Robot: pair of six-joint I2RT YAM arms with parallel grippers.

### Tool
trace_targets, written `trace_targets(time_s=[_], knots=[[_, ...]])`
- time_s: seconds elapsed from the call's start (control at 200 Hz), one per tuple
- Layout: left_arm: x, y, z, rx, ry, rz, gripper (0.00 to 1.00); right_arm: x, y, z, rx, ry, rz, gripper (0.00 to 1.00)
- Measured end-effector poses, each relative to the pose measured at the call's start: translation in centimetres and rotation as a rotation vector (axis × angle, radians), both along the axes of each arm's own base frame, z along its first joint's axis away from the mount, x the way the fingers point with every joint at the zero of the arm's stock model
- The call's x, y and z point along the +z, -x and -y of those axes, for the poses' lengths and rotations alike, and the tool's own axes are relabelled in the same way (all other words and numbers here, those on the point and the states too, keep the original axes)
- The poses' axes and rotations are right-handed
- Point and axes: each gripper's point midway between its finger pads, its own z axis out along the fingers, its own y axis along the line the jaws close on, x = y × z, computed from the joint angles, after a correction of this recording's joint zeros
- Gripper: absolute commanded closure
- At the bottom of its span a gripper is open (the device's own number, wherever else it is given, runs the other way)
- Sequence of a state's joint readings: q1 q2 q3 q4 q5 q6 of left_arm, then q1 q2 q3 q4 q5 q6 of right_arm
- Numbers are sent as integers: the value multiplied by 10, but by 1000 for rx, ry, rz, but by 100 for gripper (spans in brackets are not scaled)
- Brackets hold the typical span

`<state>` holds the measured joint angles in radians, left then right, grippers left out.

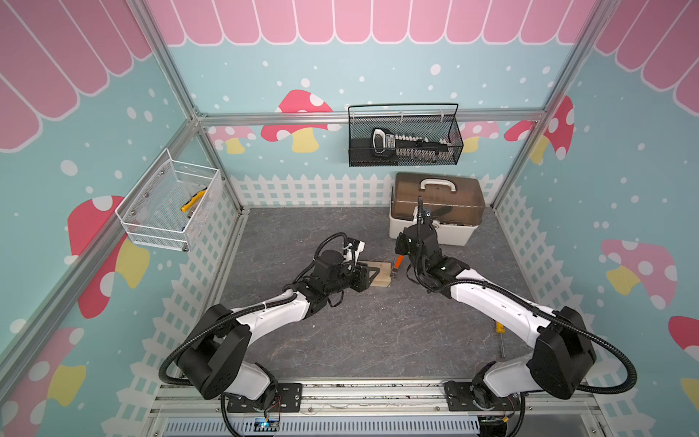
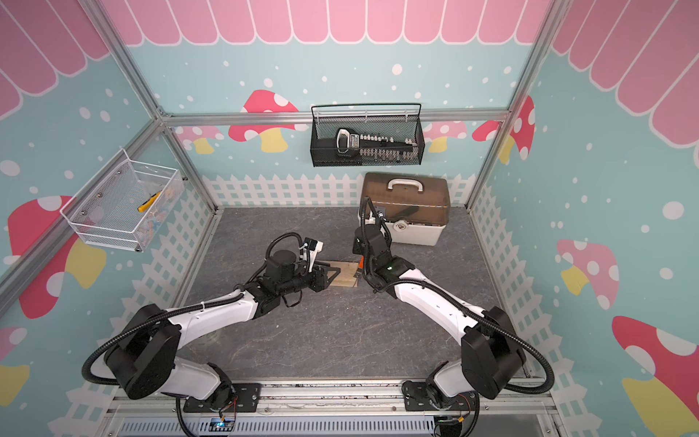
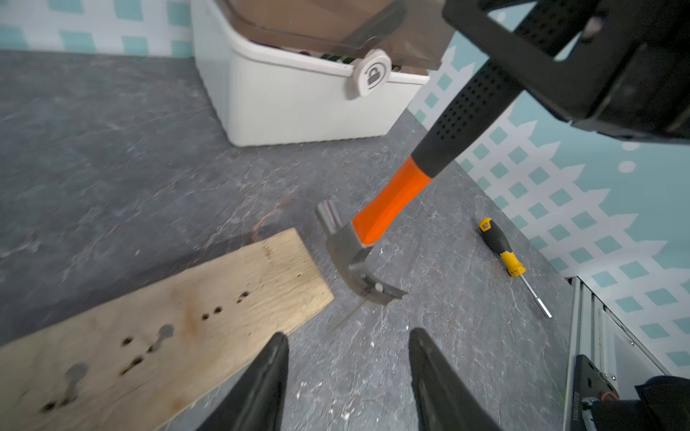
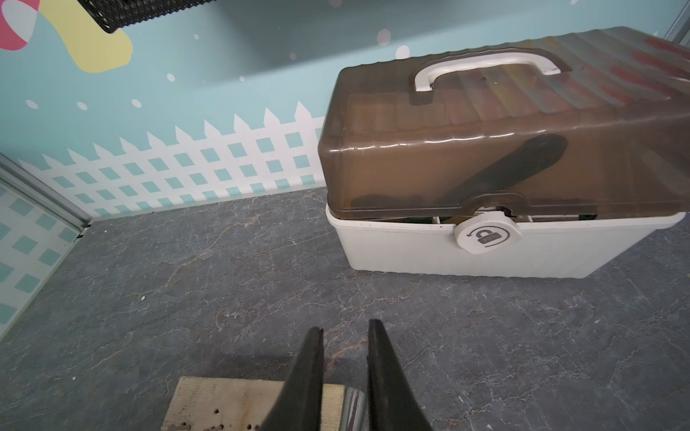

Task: Use a claw hammer to pull out a nail
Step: Adjust the hammer.

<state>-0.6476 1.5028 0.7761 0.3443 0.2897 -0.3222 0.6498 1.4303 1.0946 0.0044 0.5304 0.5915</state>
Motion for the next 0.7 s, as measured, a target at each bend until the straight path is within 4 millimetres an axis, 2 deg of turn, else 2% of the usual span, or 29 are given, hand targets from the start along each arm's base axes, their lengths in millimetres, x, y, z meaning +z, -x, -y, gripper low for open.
trace_targets(time_s=[0.225, 0.37, 0.62, 0.7], knots=[[-21, -9, 44, -72, -12, 36, 44, 2, 13, 3, 28, -18, -20, 100], [-14, -21, 61, -84, 27, 91, 43, -5, 18, 3, 41, -20, -49, 100], [-2, -25, 88, -134, 87, 164, 45, -12, 22, 1, 59, -32, -80, 100], [-5, -25, 91, -144, 95, 170, 50, -11, 24, -1, 72, -46, -81, 100]])
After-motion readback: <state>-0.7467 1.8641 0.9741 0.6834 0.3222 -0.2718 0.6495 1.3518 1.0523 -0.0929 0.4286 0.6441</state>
